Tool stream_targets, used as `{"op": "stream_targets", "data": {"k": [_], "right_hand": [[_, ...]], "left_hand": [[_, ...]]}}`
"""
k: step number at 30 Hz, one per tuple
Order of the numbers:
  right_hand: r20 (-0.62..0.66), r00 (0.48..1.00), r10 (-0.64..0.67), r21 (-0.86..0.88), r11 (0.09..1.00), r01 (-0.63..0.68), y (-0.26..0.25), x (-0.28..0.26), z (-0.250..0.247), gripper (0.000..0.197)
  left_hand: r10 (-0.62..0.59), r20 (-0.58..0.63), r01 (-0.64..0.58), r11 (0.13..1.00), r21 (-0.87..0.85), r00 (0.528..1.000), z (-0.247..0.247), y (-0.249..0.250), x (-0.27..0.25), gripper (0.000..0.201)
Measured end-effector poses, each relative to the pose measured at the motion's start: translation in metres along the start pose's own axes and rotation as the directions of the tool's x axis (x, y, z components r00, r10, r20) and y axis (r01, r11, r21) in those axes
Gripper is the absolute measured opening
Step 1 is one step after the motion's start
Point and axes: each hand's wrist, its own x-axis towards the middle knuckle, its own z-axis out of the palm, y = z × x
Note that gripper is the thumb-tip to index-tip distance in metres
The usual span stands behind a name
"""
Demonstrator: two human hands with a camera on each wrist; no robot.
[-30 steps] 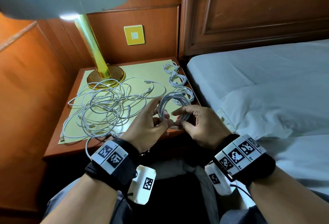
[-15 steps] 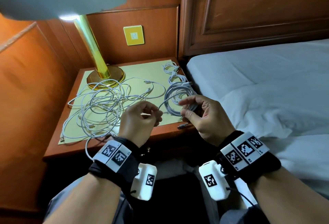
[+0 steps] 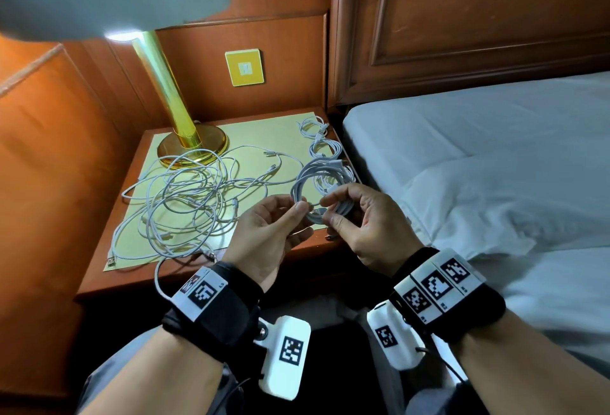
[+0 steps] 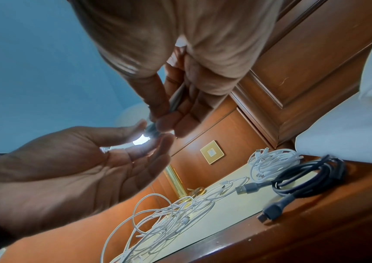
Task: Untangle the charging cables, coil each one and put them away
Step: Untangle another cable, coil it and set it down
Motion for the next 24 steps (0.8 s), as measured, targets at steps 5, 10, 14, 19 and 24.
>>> {"op": "stream_targets", "data": {"k": [5, 10, 14, 19, 24], "right_hand": [[0.030, 1.000, 0.000, 0.018, 1.000, -0.001, 0.000, 0.000, 0.004, 0.015], [0.013, 0.999, 0.041, 0.079, 0.996, -0.042, 0.008, 0.001, 0.008, 0.019], [0.050, 0.994, 0.099, 0.131, 0.986, -0.105, 0.009, 0.002, 0.009, 0.027], [0.074, 0.996, 0.059, 0.144, 0.987, -0.069, 0.006, 0.000, 0.005, 0.032], [0.005, 0.998, 0.058, 0.210, 0.976, -0.058, 0.004, 0.001, 0.006, 0.009]], "left_hand": [[-0.011, 0.031, 0.012, 0.999, -0.035, 0.999, 0.001, -0.001, 0.001, 0.005], [0.001, 0.058, -0.001, 1.000, 0.002, 0.998, 0.000, 0.004, 0.003, 0.035], [0.066, 0.087, -0.080, 0.981, 0.178, 0.994, 0.002, 0.006, 0.001, 0.035], [0.233, 0.129, -0.266, 0.827, 0.495, 0.964, -0.006, 0.006, 0.004, 0.030], [0.244, 0.122, -0.270, 0.788, 0.554, 0.962, -0.015, 0.008, 0.006, 0.033]]}}
